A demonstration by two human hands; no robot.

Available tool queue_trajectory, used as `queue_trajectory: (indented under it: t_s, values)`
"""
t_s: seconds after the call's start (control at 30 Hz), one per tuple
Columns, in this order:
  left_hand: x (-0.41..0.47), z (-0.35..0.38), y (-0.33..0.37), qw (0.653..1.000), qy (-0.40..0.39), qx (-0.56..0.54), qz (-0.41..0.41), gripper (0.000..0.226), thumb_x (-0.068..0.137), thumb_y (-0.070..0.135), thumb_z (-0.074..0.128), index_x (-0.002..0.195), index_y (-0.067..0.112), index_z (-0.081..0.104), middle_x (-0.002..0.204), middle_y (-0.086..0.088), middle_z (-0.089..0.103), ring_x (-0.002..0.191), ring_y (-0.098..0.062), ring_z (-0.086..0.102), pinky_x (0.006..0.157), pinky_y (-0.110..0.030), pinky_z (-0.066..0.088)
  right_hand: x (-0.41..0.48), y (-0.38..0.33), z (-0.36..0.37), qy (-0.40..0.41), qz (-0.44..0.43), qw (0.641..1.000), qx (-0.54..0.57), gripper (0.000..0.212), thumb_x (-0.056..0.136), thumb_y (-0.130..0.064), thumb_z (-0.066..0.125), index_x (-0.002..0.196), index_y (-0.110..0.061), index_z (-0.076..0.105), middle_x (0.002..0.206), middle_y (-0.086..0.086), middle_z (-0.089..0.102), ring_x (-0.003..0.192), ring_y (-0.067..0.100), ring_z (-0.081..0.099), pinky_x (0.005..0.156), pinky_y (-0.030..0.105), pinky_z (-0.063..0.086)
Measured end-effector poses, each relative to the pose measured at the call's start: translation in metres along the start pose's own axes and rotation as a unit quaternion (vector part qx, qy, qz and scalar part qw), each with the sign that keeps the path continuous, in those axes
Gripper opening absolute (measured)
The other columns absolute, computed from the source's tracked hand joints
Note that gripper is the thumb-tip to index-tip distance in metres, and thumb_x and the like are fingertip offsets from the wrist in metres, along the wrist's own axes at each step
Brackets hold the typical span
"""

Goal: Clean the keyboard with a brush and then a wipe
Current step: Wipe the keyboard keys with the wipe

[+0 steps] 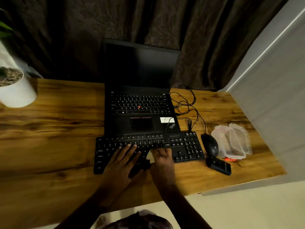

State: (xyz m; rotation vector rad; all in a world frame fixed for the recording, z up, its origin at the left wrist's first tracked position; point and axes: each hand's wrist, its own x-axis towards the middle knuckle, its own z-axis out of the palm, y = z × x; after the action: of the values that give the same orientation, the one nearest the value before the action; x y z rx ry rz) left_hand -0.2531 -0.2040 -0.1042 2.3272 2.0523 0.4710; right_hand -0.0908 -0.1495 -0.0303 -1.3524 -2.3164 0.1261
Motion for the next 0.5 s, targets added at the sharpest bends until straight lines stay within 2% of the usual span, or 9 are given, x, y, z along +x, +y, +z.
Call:
queue_trajectory:
  t_s: [0.13,0.27,0.4,0.47,0.5]
  values:
    - [0.000,0.004,-0.001,1.000,0.003,-0.002,0.007,0.071,0.099,0.065,0.021,0.141,0.018,0.053,0.153,-0.009,0.043,0.143,-0.028,0.037,0.115,-0.048,0.023,-0.001,-0.003,-0.001,0.030,-0.028,0.999,-0.025,0.040,0.077,-0.015,0.040,0.096,-0.003,0.073,0.092,0.011,0.071,0.093,0.022,0.045,0.066,0.037,0.059]
    - [0.000,0.014,-0.007,0.999,0.042,0.001,0.032,0.069,0.093,0.059,0.036,0.146,0.015,0.041,0.154,-0.011,0.040,0.143,-0.029,0.033,0.116,-0.047,0.019,-0.010,-0.016,0.012,-0.057,-0.024,0.998,-0.015,0.044,0.080,-0.022,0.039,0.109,-0.009,0.069,0.107,0.007,0.070,0.102,0.031,0.059,0.073,0.038,0.060]
    - [0.001,0.018,-0.010,0.997,0.061,0.001,0.039,0.074,0.086,0.051,0.049,0.147,0.010,0.034,0.151,-0.012,0.044,0.143,-0.028,0.028,0.119,-0.043,0.012,-0.007,-0.028,0.012,-0.081,-0.021,0.996,0.019,0.046,0.078,-0.021,0.038,0.109,-0.011,0.070,0.107,0.005,0.070,0.104,0.024,0.055,0.074,0.036,0.060]
    - [0.001,0.020,-0.010,0.997,0.072,-0.024,0.028,0.072,0.091,0.054,0.045,0.147,0.009,0.034,0.151,-0.012,0.044,0.141,-0.026,0.032,0.119,-0.041,0.012,-0.005,-0.029,0.002,-0.087,-0.052,0.995,0.002,0.048,0.077,-0.026,0.036,0.107,-0.013,0.070,0.106,0.003,0.071,0.104,0.019,0.052,0.078,0.032,0.058]
    - [0.002,0.018,-0.009,0.996,0.078,-0.038,0.022,0.072,0.094,0.057,0.040,0.148,0.009,0.033,0.154,-0.010,0.040,0.140,-0.026,0.034,0.119,-0.041,0.013,-0.004,-0.027,-0.002,-0.102,-0.053,0.993,0.002,0.051,0.077,-0.027,0.034,0.112,-0.014,0.069,0.112,0.003,0.069,0.109,0.020,0.052,0.086,0.032,0.054]
